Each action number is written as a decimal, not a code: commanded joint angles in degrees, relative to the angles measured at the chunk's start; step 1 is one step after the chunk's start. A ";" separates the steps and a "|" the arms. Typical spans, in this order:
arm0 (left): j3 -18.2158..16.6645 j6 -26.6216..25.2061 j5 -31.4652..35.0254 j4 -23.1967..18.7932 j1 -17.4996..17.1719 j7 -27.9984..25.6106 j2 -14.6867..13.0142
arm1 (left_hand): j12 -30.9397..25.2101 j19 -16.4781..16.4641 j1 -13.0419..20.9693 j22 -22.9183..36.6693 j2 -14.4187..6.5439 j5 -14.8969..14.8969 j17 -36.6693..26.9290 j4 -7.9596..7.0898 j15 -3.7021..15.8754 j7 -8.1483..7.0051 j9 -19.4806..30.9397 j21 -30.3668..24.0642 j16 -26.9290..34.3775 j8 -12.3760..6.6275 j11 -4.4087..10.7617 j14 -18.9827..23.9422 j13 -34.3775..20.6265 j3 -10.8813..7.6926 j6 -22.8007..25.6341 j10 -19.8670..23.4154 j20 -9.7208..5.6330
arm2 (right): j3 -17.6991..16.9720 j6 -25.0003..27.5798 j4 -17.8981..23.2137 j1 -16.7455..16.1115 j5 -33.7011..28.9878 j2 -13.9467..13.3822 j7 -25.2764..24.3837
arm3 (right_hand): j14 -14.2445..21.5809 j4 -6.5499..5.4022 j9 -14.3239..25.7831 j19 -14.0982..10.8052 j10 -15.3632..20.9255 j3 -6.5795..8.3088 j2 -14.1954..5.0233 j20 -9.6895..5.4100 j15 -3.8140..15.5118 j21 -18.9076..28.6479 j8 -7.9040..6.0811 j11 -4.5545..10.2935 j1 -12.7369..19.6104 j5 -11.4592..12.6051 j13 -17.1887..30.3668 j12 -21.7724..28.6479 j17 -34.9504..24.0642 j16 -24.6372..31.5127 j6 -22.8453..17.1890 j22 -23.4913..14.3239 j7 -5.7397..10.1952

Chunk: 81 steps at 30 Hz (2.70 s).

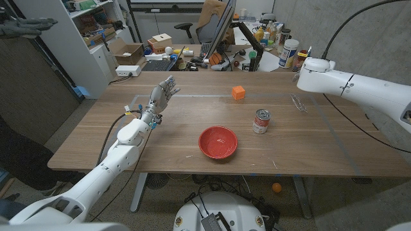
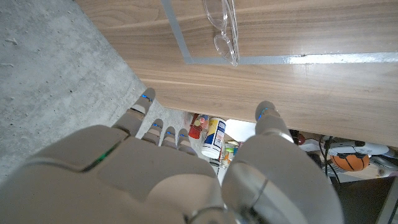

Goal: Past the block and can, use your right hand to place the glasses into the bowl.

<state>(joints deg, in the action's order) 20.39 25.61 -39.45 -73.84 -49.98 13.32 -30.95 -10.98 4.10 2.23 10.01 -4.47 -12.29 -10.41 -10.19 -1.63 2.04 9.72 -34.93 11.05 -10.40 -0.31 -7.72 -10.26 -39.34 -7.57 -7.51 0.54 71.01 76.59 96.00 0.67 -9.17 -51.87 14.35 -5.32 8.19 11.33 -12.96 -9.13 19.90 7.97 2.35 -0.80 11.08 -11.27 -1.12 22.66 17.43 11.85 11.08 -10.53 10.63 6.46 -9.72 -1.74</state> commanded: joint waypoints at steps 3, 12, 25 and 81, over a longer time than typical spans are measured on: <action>0.30 -0.88 0.49 -0.93 -0.04 -0.54 -0.39 | -0.30 -0.27 -0.40 0.08 -5.64 -0.29 -0.10 -0.07 -0.15 -0.17 0.32 0.21 0.38 -0.08 -0.05 0.24 -0.22 -0.19 0.31 0.25 0.01 | 2.16 -0.80 -6.48 0.99 1.47 2.61 1.13 | 0.03 -0.06 0.26 -0.13 0.37 -0.54 0.29 -0.13 0.29 0.25 -0.25 0.21 0.77 0.47 0.34 0.55 -0.07 0.53 -0.33 -0.26 0.23; 0.47 -1.82 0.93 -2.04 -0.19 -1.21 -0.93 | -0.28 -0.31 -0.42 0.08 -5.64 -0.29 -0.10 -0.08 -0.11 -0.13 0.32 0.30 0.38 -0.07 0.01 0.27 -0.22 -0.17 0.29 0.21 0.01 | 3.59 -2.65 -11.70 1.49 1.53 5.19 2.03 | -0.13 -0.12 0.27 0.09 0.30 -1.01 0.37 -0.25 0.39 0.13 -0.24 0.42 1.03 0.61 0.36 0.56 -0.07 0.47 -0.24 -0.27 0.56; 0.65 -2.29 1.34 -2.62 -0.02 -1.61 -1.17 | -0.26 -0.39 -0.46 0.09 -5.63 -0.31 -0.10 -0.09 -0.13 -0.15 0.33 0.49 0.37 -0.06 0.01 0.31 -0.22 -0.12 0.29 0.21 0.02 | 5.03 -5.28 -19.39 2.17 1.11 9.02 3.92 | -0.12 -0.21 0.27 -0.03 0.27 -1.81 0.70 0.52 0.61 0.16 -0.24 0.72 1.20 0.78 0.37 0.58 -0.08 0.49 -0.18 -0.29 0.69; 2.61 -3.56 1.61 4.54 5.40 1.02 1.57 | -0.25 -0.75 -0.55 0.12 -5.63 -0.36 -0.10 -0.09 -0.22 -0.09 0.33 1.27 0.28 -0.04 0.02 0.36 -0.23 0.04 0.33 0.33 0.03 | 5.85 -22.18 -59.94 3.51 -5.80 28.33 15.34 | 2.12 -1.04 0.34 -3.74 1.27 -5.07 0.25 3.74 1.50 1.06 -0.37 1.40 2.09 1.88 0.46 0.94 -0.26 1.20 -0.06 -0.32 1.88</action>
<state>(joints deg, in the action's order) 22.71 21.95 -37.79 -71.11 -45.62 13.05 -29.93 -10.98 3.69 2.22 9.99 -4.47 -12.29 -10.42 -10.19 -1.92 2.04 9.72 -33.67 11.05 -10.40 -0.31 -7.44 -10.26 -39.34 -7.58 -7.51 0.52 79.04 56.54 45.02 4.57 -14.29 -27.74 28.36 -3.56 7.02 11.55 -15.85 -7.88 15.10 8.43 6.21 0.73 11.78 -11.31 0.10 24.32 18.87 12.12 11.53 -10.54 11.47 6.14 -9.72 -0.19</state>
